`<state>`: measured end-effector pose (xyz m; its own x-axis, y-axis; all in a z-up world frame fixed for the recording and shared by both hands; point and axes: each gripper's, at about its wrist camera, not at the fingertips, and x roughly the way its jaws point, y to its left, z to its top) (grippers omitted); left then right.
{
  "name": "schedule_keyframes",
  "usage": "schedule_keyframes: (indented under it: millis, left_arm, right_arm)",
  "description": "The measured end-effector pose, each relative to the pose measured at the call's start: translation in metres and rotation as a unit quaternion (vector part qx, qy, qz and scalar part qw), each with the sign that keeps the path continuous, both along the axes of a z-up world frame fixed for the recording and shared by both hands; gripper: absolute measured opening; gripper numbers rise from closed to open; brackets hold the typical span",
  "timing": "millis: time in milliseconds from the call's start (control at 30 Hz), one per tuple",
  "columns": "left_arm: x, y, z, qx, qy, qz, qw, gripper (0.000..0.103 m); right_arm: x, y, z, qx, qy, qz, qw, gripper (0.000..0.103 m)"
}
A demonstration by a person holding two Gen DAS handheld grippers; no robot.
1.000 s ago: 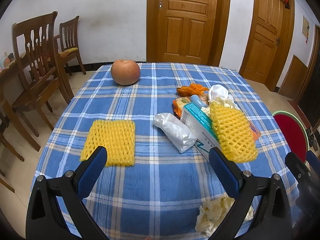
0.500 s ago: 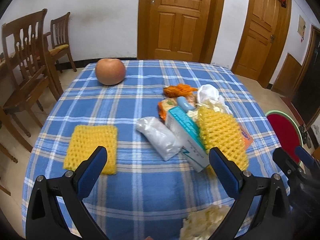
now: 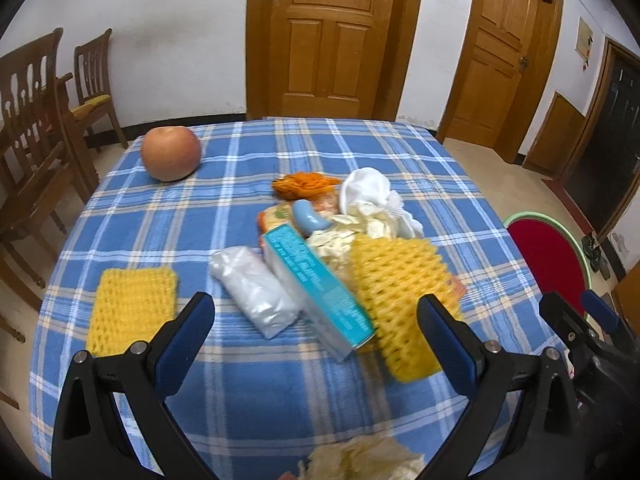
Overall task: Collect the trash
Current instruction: 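Move the left tool to the flat yellow foam net while the right tool approaches the orange box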
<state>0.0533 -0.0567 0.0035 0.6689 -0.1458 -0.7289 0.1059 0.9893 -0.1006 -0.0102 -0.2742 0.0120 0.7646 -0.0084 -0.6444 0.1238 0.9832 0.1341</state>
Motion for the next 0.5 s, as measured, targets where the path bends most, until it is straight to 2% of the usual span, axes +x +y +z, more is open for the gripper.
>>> schedule_keyframes:
  millis: [200, 333, 433, 500]
  left_arm:
    - [0.018, 0.01, 0.003, -0.015, 0.002, 0.031, 0.9994, 0.095]
    - [0.026, 0.02, -0.001, -0.025, 0.013, 0.046, 0.9985, 0.084]
    - [0.03, 0.02, -0.006, -0.033, 0.024, 0.036, 0.9985, 0.073]
    - [0.032, 0.018, -0.009, -0.042, 0.029, 0.029, 0.9983, 0.069]
  right_arm:
    - [-0.004, -0.011, -0.002, 0.011, 0.001, -0.007, 1.0, 0.103]
    - [-0.006, -0.015, -0.002, 0.016, 0.0, -0.007, 1.0, 0.103]
    - [-0.006, -0.016, -0.003, 0.021, 0.0, -0.006, 1.0, 0.103]
    - [-0.005, -0.015, -0.003, 0.024, 0.001, -0.004, 1.0, 0.103]
